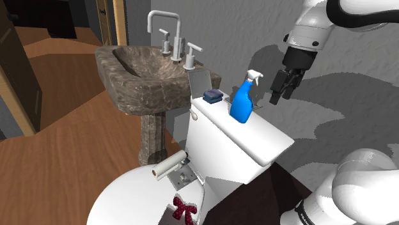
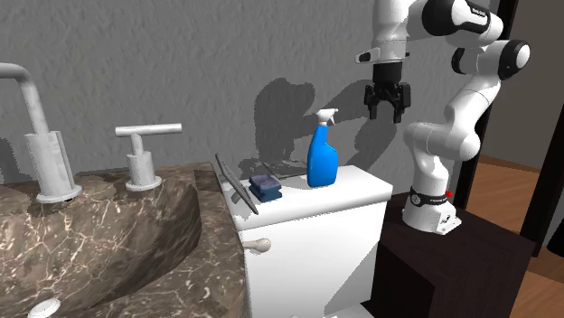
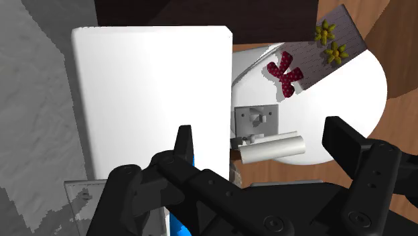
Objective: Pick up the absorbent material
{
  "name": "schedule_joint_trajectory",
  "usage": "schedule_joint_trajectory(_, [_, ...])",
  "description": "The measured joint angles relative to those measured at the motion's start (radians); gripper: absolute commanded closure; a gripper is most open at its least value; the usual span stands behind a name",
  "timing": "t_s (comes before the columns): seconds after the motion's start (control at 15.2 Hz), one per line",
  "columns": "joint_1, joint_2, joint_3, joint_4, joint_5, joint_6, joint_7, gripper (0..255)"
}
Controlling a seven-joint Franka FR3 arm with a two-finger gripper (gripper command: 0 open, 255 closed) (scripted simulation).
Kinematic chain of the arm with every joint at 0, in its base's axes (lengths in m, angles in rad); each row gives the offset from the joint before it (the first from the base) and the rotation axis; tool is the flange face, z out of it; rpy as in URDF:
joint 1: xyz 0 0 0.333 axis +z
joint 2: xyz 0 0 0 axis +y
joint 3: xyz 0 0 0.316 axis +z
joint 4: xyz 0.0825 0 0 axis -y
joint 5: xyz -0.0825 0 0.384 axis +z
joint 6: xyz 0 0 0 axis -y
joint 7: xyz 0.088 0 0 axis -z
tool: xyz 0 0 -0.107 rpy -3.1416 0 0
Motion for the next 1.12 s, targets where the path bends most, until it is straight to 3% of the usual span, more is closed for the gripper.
schedule_joint_trajectory(0.26, [-0.019, 0.059, 0.027, 0.008, 0.016, 0.062, 0.071, 0])
schedule_joint_trajectory(0.59, [-0.068, 0.223, 0.083, 0.053, 0.035, 0.210, 0.239, 0])
schedule_joint_trajectory(1.12, [-0.149, 0.498, 0.142, 0.186, 0.011, 0.396, 0.513, 0])
